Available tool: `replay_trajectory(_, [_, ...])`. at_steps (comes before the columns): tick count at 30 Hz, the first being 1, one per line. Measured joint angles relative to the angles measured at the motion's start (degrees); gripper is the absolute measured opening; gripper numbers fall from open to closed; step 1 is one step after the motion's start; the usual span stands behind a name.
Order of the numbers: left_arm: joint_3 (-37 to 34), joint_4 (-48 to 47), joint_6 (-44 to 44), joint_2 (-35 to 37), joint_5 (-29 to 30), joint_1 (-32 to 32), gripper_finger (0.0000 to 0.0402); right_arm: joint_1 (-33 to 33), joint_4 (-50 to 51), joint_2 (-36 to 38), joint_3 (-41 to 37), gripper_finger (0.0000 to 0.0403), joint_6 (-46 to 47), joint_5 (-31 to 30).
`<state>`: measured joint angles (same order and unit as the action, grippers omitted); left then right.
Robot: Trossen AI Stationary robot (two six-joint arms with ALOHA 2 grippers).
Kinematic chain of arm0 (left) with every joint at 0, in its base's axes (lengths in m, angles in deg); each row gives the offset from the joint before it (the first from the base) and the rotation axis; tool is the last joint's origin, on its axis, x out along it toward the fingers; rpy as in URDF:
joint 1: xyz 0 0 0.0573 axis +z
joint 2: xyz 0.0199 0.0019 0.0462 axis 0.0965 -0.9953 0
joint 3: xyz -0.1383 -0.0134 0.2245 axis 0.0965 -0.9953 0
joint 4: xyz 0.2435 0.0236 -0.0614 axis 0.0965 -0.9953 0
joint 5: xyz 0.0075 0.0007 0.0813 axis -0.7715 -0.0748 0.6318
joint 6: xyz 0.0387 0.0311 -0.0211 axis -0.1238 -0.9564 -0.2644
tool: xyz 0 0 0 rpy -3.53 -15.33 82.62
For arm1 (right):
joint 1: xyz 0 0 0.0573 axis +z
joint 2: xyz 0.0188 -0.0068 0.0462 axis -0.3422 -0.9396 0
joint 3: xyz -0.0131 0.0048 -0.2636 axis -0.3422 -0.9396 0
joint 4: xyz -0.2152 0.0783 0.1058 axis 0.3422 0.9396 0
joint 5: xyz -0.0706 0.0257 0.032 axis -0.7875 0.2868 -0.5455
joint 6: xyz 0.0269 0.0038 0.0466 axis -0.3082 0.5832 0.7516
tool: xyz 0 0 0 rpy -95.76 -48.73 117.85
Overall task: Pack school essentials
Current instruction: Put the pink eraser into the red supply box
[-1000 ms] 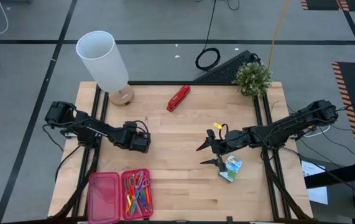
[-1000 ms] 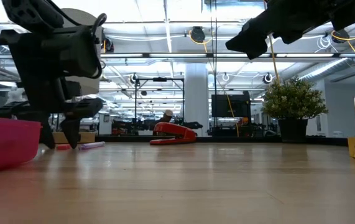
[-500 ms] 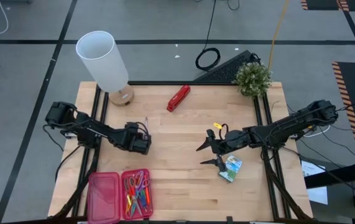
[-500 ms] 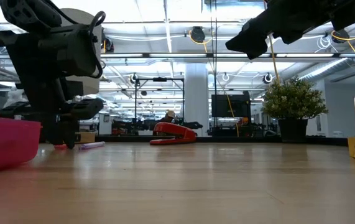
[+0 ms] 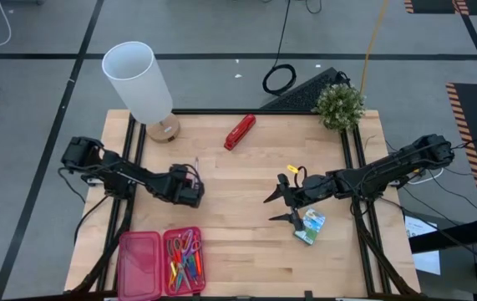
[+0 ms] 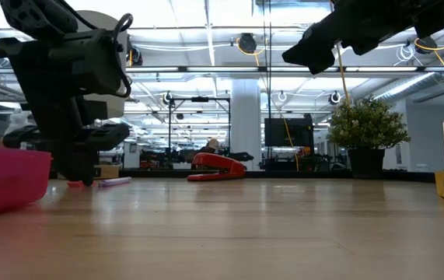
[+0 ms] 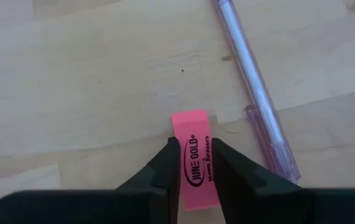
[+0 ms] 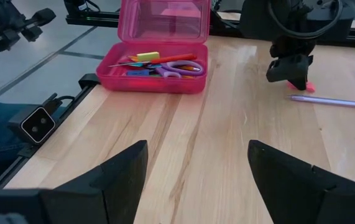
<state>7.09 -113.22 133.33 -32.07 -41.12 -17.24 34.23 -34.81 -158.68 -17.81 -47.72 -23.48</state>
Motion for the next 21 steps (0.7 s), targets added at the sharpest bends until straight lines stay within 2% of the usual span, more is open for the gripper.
replay_trajectory(2, [0.91,-1.46,-1.40,-0.09,-0.58,0.00,0.0080,0.00,0.01,0.00,0.00,0.0270,0.00,0.01])
replay_trajectory(6, [4.37,-5.53,-5.03,0.40,-5.55,-0.28,0.0078,0.00,0.01,0.00,0.00,0.0270,0.00,0.02])
replay_trajectory(13, [10.18,-9.88,-12.58,3.47,-8.51,-1.17,0.0080,0.00,0.15,0.00,0.02,0.0270,0.02,0.02])
replay_trajectory(21, [15.70,-10.24,-17.14,6.23,-12.85,-9.71,0.0081,0.00,0.60,0.00,0.02,0.0270,0.02,0.02])
